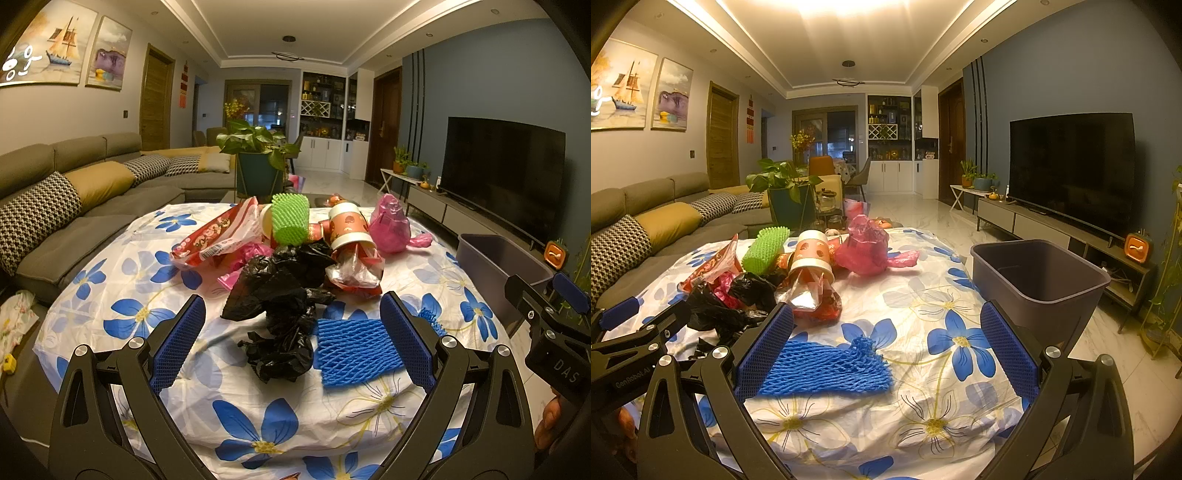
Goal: Collect trash
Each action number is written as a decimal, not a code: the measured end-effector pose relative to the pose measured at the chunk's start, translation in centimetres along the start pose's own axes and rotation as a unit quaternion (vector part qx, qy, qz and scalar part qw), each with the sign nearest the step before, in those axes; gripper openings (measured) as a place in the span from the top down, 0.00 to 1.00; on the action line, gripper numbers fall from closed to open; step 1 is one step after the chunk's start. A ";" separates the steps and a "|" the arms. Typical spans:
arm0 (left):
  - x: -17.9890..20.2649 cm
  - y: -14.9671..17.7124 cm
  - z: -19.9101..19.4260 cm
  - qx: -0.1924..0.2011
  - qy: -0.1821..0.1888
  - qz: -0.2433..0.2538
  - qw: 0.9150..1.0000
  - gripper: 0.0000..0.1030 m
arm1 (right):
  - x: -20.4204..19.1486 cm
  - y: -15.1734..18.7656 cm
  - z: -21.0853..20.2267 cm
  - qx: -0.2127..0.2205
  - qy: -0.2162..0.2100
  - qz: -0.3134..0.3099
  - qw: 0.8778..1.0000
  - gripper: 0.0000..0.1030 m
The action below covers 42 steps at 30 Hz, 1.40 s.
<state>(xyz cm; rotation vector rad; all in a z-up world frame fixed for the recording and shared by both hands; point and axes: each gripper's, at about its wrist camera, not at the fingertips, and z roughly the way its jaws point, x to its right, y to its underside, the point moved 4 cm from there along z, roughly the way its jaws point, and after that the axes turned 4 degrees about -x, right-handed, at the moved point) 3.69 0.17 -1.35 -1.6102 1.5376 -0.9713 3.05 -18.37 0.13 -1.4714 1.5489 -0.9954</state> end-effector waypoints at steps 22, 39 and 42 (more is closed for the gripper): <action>0.1 0.0 0.0 -0.001 0.001 0.000 1.000 0.09 | 0.1 0.2 0.5 -0.002 0.001 0.000 1.000 0.05; 0.6 0.1 0.2 -0.004 0.002 -0.001 1.000 0.09 | 0.0 0.4 1.2 -0.004 0.001 -0.001 1.000 0.05; 0.5 0.2 0.2 -0.003 0.000 -0.002 1.000 0.09 | 0.2 0.6 1.4 -0.006 0.002 0.000 1.000 0.05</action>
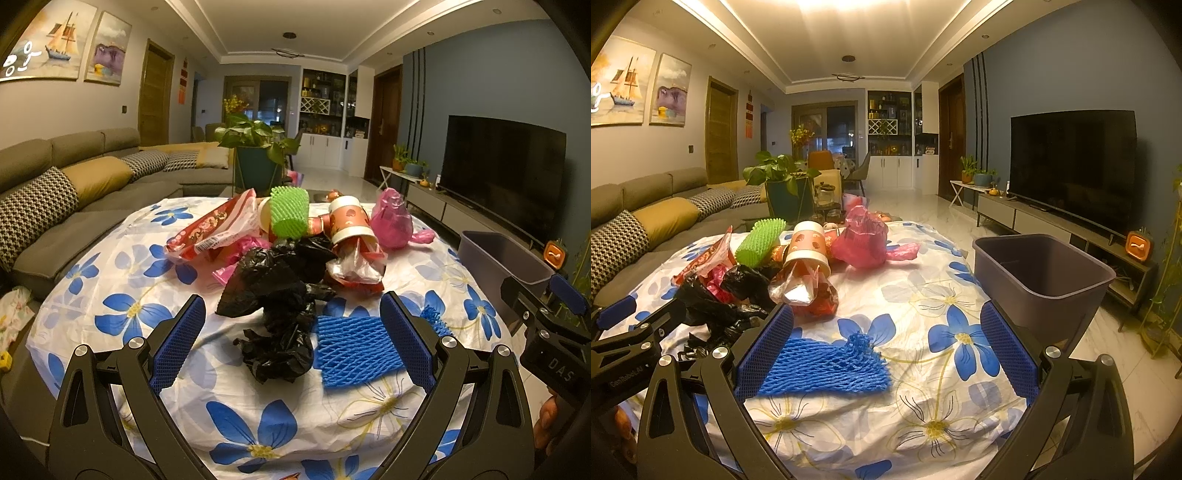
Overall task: Collect trash
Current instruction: 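Grasp the blue foam net with the right tool while the left tool grasps the black bag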
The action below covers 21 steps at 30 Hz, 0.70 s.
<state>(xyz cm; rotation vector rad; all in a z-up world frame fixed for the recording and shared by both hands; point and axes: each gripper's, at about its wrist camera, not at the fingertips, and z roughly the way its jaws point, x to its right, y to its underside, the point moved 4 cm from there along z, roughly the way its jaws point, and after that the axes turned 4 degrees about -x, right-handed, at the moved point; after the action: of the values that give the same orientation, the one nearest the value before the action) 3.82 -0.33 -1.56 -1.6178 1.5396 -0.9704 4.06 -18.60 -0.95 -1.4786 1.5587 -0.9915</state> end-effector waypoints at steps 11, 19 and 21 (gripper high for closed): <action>-2.4 1.4 1.6 0.014 -0.027 -0.018 0.999 0.09 | -0.6 2.1 3.3 -0.019 -0.017 -0.009 1.000 0.05; -5.9 2.1 2.6 0.018 -0.048 -0.044 0.998 0.10 | -3.2 4.2 6.8 -0.048 -0.057 -0.025 0.997 0.05; -6.3 2.2 2.9 0.017 -0.049 -0.046 0.998 0.10 | -3.9 4.6 7.7 -0.055 -0.063 -0.031 0.996 0.06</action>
<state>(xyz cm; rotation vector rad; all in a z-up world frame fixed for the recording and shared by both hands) 5.22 5.85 -5.26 -1.6995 1.3868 -0.9461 9.33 -14.88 -8.24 -1.6423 1.5057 -0.8419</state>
